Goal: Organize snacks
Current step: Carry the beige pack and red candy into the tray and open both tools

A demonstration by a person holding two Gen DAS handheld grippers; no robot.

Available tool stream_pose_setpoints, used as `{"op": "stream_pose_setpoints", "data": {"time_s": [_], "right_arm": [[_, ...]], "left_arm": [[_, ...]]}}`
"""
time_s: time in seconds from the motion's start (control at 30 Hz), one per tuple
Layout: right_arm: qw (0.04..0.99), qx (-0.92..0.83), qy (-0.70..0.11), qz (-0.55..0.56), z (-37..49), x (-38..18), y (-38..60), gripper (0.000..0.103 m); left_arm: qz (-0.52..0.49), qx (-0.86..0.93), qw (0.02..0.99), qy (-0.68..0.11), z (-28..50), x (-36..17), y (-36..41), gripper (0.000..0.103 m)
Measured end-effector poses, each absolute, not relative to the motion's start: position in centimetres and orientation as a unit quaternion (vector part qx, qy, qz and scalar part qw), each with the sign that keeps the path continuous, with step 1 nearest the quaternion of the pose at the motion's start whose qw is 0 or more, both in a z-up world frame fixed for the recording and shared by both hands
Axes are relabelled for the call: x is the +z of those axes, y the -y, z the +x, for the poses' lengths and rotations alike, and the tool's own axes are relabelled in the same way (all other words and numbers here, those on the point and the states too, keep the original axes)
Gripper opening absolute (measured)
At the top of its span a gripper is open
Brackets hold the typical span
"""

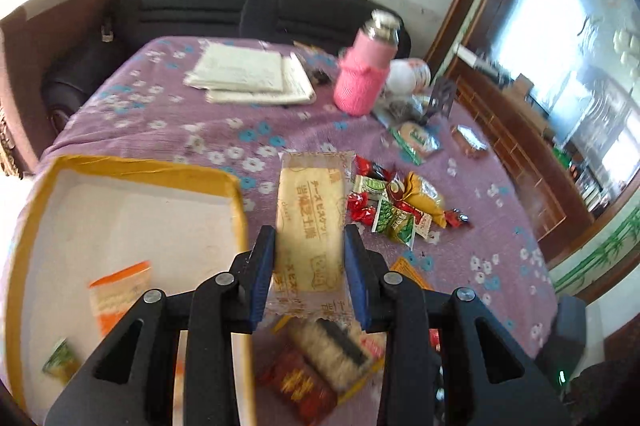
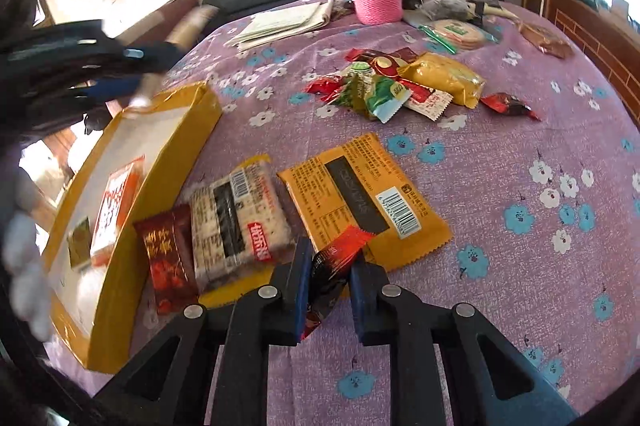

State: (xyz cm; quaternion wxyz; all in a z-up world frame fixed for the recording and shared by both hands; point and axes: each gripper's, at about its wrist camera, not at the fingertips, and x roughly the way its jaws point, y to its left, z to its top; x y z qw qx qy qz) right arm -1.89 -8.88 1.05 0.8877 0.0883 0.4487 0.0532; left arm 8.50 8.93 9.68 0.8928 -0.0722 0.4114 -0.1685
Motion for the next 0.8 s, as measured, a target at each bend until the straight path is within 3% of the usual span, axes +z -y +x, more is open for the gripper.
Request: {"op": "stream_pose_setpoints", "data": {"time_s": [0.2, 0.4, 0.8], "right_arm": [[0.901, 0.074, -0.414, 0.106, -4.3, 4.8, 9.1, 0.017], [0.889, 0.191, -0.4, 0.117, -3.8, 8.3, 4.0, 0.016], [0.815, 0.311, -0.486, 0.065, -1.0, 3.5, -11.0, 0.016]], "left_arm": [[-0.096, -0.14, 0.907, -0.386, 4.2, 11.3, -15.6, 0.032], [-0.102, -0.071, 0.912, -0.39, 1.9, 9.7, -22.3, 0.032], [-0.122, -0.028, 0.899, -0.42, 4.3, 4.8, -27.6, 0.032]]}}
